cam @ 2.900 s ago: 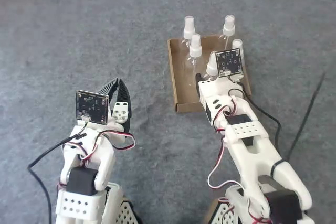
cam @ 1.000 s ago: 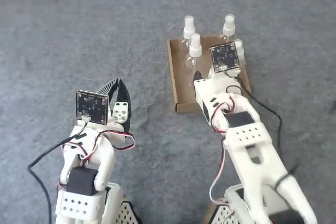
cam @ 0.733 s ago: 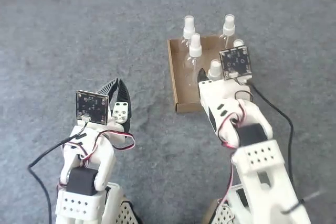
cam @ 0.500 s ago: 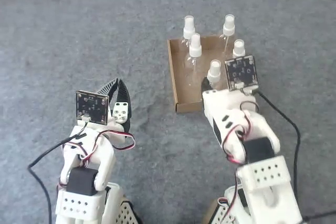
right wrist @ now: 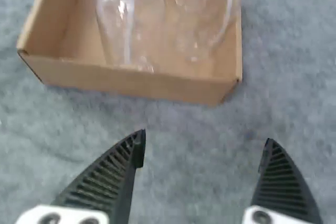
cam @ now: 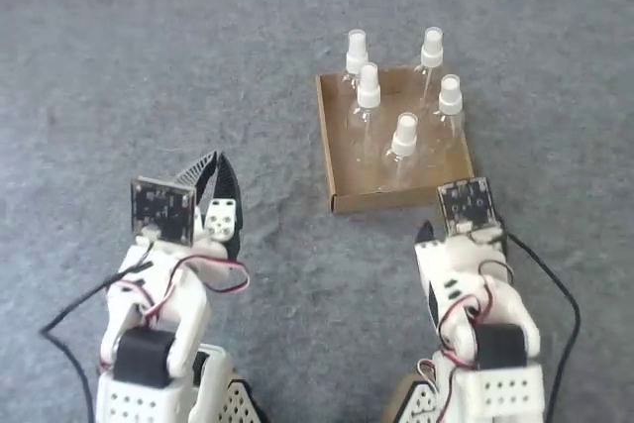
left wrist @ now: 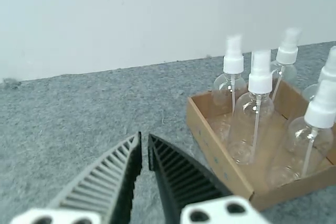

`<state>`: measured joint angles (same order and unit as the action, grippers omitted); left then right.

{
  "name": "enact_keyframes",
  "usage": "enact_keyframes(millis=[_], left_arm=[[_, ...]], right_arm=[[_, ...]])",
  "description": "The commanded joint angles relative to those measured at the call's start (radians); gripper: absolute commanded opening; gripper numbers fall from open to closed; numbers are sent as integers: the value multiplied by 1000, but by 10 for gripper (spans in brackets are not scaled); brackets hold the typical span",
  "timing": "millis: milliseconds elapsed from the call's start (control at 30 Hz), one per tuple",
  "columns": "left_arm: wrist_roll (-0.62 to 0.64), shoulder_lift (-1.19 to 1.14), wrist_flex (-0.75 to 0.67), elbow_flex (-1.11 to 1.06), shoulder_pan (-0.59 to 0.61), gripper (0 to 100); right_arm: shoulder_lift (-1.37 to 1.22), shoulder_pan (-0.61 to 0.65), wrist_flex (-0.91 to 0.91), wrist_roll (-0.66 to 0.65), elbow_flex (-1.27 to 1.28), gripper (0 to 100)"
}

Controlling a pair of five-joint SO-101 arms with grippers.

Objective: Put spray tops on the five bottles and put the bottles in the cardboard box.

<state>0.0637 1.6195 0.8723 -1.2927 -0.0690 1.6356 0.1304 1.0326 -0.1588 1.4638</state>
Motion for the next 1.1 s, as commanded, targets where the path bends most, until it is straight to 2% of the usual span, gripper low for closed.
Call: enact_keyframes(millis=[0, 67, 200, 367, 533, 633, 800, 833, 1067], left_arm=[[3, 161, 147, 53, 5, 15], [2, 226, 198, 51, 15, 16], [2, 190, 147, 10, 106, 16], [3, 209, 54, -165, 141, 16], [3, 209, 41, -291, 141, 16], [3, 209, 41, -355, 140, 16], [3, 209, 17, -392, 141, 12], [3, 209, 18, -392, 141, 12], [5, 209, 235, -392, 132, 12]], right_arm=[[199, -91, 136, -32, 28, 285], [160, -143, 136, -32, 35, 285], [139, -211, 162, -34, 48, 284], [139, -216, 168, -34, 123, 284], [139, -222, 170, -34, 140, 282], [139, -214, 168, -34, 157, 207], [139, -222, 168, -35, 212, 3], [139, -222, 168, -35, 221, 6], [136, -219, 177, -34, 221, 34]])
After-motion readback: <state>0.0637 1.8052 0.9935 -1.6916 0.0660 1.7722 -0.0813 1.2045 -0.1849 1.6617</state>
